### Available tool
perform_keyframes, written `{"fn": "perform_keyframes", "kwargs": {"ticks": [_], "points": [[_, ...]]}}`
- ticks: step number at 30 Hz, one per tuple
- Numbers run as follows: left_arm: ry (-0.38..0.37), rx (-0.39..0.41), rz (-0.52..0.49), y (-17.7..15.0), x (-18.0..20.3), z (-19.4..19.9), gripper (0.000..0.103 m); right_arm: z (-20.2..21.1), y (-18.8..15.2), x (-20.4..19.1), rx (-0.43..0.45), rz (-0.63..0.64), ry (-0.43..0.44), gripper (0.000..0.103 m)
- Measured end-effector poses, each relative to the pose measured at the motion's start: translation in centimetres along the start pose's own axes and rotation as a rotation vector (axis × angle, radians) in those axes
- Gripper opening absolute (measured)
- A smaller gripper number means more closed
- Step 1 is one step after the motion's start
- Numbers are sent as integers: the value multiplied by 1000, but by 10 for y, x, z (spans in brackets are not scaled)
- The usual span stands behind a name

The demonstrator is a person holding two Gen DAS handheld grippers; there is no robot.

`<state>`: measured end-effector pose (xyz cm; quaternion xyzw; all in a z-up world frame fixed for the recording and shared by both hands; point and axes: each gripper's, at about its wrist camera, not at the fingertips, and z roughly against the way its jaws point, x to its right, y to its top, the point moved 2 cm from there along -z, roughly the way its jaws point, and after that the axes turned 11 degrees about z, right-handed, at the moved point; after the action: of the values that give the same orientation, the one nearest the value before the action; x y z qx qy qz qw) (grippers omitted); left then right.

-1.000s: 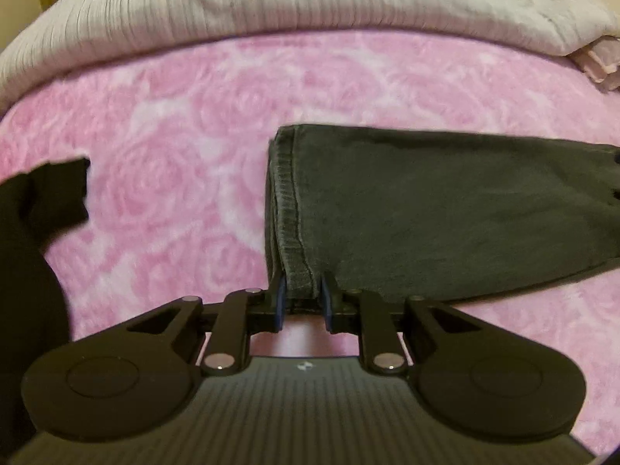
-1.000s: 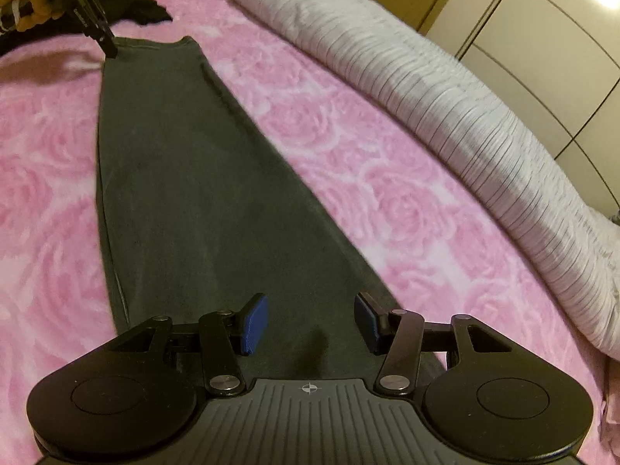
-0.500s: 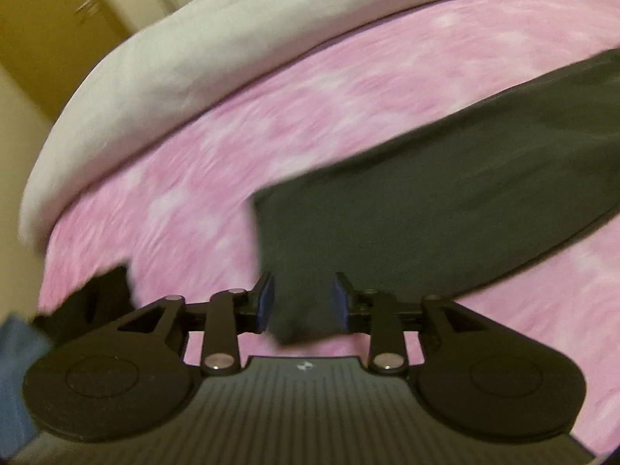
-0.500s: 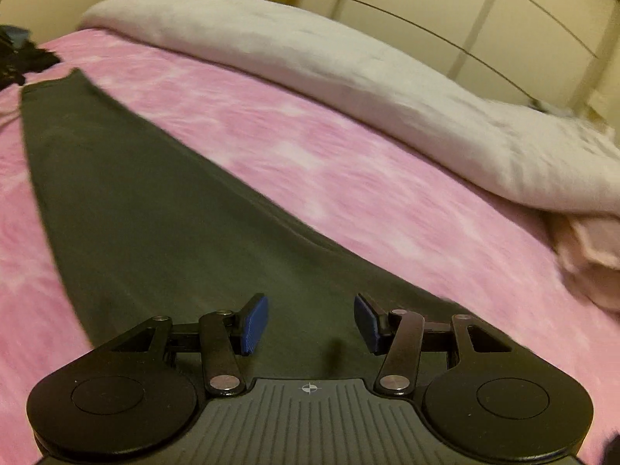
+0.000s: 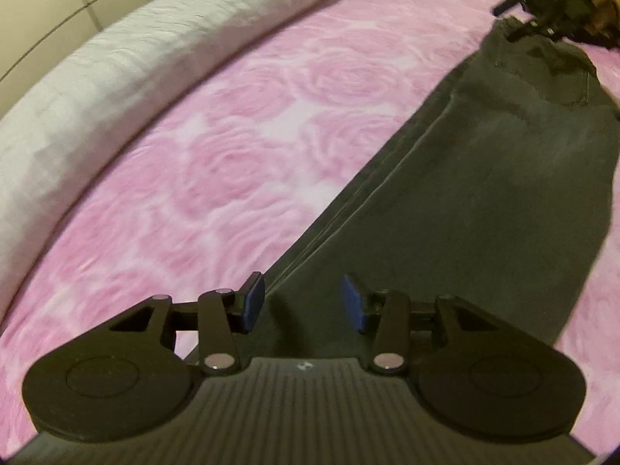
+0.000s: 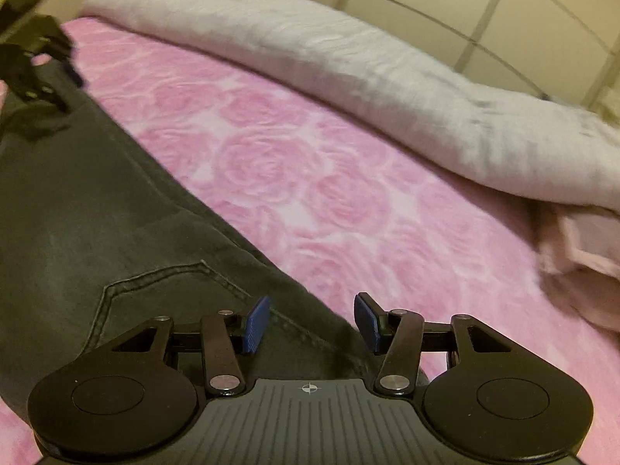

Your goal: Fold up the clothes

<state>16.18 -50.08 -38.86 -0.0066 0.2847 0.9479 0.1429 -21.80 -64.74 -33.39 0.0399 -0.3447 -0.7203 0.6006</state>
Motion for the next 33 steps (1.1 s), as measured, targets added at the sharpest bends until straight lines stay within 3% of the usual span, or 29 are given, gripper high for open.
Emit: {"fn": "perform_keyframes", "kwargs": {"ticks": [5, 6, 7, 8, 11, 15, 16, 19, 23, 25, 26, 28, 33], "points": [[-44, -55, 23, 1, -5, -29, 38, -30, -7, 13, -43, 8, 106, 51], [-56, -58, 35, 1, -7, -32, 33, -33, -9, 13, -56, 1, 115, 45], [-47, -52, 28, 1, -6, -29, 28, -36, -11, 12, -73, -3, 116, 25], [-37, -45, 19, 1, -6, -26, 9, -37, -13, 9, -84, 5, 104, 19], [2, -5, 2, 3, -5, -15, 4, -27, -13, 3, -66, 22, 44, 4], [39, 85, 60, 9, -16, -3, 3, -4, -5, 21, 36, -50, -48, 4], [41, 76, 74, 11, -17, -8, 3, -5, -3, 23, 37, -51, -63, 4], [49, -1, 86, 13, -15, -35, 5, -30, -3, 16, -48, -13, -74, 4], [103, 4, 63, 12, -10, -37, 12, -54, -11, 3, -106, 4, -89, 9], [136, 9, 52, 10, -9, -28, 22, -42, -12, 2, -100, -12, -132, 18], [150, 17, 47, 7, -9, -21, 23, -32, -10, 3, -98, -27, -165, 28], [167, 40, 43, 2, -7, -5, 24, -11, -8, 1, -91, -60, -228, 38], [156, 154, -61, -19, 38, 50, 27, 56, -3, -47, -34, -111, -281, 45]]}}
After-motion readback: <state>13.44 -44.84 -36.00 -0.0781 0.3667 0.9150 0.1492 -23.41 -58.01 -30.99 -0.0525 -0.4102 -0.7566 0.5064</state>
